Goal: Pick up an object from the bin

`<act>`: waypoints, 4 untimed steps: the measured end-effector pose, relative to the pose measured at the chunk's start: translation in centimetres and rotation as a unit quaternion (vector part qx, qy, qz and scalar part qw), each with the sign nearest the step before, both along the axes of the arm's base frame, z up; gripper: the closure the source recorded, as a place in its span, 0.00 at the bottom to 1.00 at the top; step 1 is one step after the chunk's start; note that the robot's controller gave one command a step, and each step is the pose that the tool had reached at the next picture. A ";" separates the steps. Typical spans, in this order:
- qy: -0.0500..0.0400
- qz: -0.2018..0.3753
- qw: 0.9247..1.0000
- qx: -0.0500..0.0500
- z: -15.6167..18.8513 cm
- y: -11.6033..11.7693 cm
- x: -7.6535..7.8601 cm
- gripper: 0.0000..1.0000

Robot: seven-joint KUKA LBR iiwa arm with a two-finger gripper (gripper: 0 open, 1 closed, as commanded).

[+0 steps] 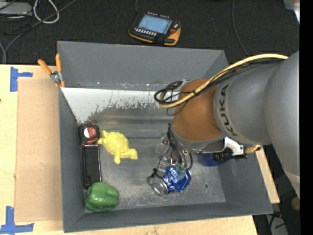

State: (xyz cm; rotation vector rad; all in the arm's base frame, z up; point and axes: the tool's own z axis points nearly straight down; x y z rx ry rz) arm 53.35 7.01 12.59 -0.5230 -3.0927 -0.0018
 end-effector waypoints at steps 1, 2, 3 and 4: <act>0.004 -0.018 1.000 0.000 1.9 -0.1 -0.1 0.00; 0.001 0.079 0.997 0.001 5.6 0.1 0.7 0.00; 0.002 0.022 1.000 -0.001 -1.4 -4.4 2.4 0.00; 0.001 0.088 0.996 0.002 -1.2 -3.7 -3.3 0.00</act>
Offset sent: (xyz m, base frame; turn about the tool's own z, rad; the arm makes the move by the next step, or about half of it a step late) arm 0.0065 0.0002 0.0558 -0.1576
